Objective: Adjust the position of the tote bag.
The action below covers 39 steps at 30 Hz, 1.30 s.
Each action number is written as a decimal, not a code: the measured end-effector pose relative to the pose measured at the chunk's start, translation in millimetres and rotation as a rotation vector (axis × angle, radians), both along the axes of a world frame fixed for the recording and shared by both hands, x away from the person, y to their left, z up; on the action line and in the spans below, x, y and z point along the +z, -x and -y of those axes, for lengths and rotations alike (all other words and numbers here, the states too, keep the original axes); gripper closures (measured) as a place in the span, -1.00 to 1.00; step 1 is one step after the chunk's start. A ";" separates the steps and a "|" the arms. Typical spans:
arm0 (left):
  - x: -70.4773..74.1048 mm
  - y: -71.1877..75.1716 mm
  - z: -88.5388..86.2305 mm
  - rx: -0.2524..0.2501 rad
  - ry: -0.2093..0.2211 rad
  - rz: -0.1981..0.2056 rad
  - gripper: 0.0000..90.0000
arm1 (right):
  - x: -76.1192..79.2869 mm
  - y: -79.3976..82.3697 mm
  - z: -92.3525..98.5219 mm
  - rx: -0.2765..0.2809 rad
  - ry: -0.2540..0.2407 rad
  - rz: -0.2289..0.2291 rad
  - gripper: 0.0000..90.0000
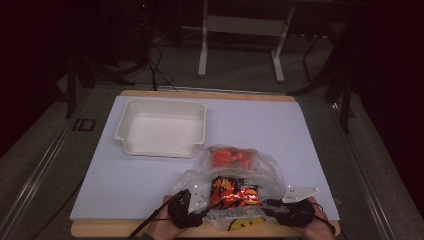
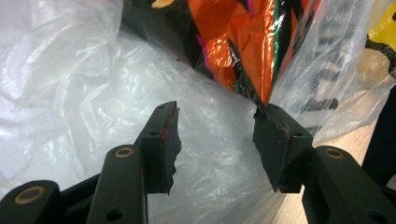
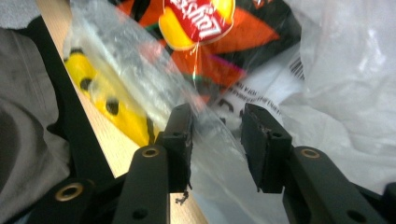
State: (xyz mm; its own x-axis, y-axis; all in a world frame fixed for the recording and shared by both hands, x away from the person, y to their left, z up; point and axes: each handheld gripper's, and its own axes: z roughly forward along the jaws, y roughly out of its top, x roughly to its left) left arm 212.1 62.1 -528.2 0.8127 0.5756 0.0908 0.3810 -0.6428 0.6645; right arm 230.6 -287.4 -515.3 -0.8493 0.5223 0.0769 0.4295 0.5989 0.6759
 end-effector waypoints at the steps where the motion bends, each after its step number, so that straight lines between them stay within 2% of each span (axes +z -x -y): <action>1: 0.0 -0.3 -1.4 0.001 0.000 0.001 0.13 | -1.6 0.0 0.2 0.001 0.006 -0.006 0.49; 4: -0.4 -1.0 -5.7 0.013 0.000 0.002 0.13 | -5.2 -0.6 -0.1 0.000 0.027 -0.017 0.61; 6: -0.5 -2.1 -10.2 0.025 0.005 -0.003 0.13 | -6.8 -0.6 -1.3 -0.009 0.057 -0.007 0.69; 11: -0.9 -6.5 -21.6 0.068 -0.001 0.009 0.13 | -5.9 -1.9 -0.5 -0.030 0.071 -0.004 0.73; 12: -0.9 -6.5 -21.6 0.068 -0.001 0.009 0.14 | -6.1 -2.7 0.2 -0.038 0.071 0.002 0.72; 13: -1.1 -9.0 -26.2 0.092 -0.005 0.016 0.14 | -6.4 -3.4 1.2 -0.047 0.068 0.002 0.72; 15: -1.1 -9.0 -26.2 0.092 -0.005 0.016 0.14 | -6.6 -4.2 2.1 -0.056 0.063 -0.001 0.72; 17: -2.0 -15.0 -33.3 0.136 0.003 0.014 0.15 | -7.3 -6.1 3.6 -0.077 0.053 -0.002 0.71; 21: -2.2 -22.1 -35.2 0.181 -0.012 0.035 0.20 | -7.8 -10.8 4.1 -0.109 0.040 -0.006 0.68; 24: -2.3 -27.9 -36.6 0.205 -0.036 0.065 0.19 | -7.6 -14.9 2.7 -0.138 0.040 -0.004 0.67; 27: -3.1 -35.1 -40.4 0.231 -0.035 0.075 0.19 | -7.6 -18.8 2.2 -0.164 0.040 -0.002 0.67; 36: -3.3 -46.9 -43.0 0.270 -0.054 0.097 0.21 | -7.7 -27.1 5.8 -0.228 0.030 -0.001 0.67; 39: -2.6 -49.5 -41.1 0.305 -0.080 0.116 0.25 | -6.2 -29.5 7.7 -0.249 0.024 0.004 0.66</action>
State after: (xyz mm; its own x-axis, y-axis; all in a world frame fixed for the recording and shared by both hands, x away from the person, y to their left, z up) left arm 261.5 103.1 -530.8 0.5855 0.7781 0.2274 0.4884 -0.5624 0.6672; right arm 260.1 -295.1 -521.5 -0.6942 0.7173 0.0595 0.5636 0.4903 0.6648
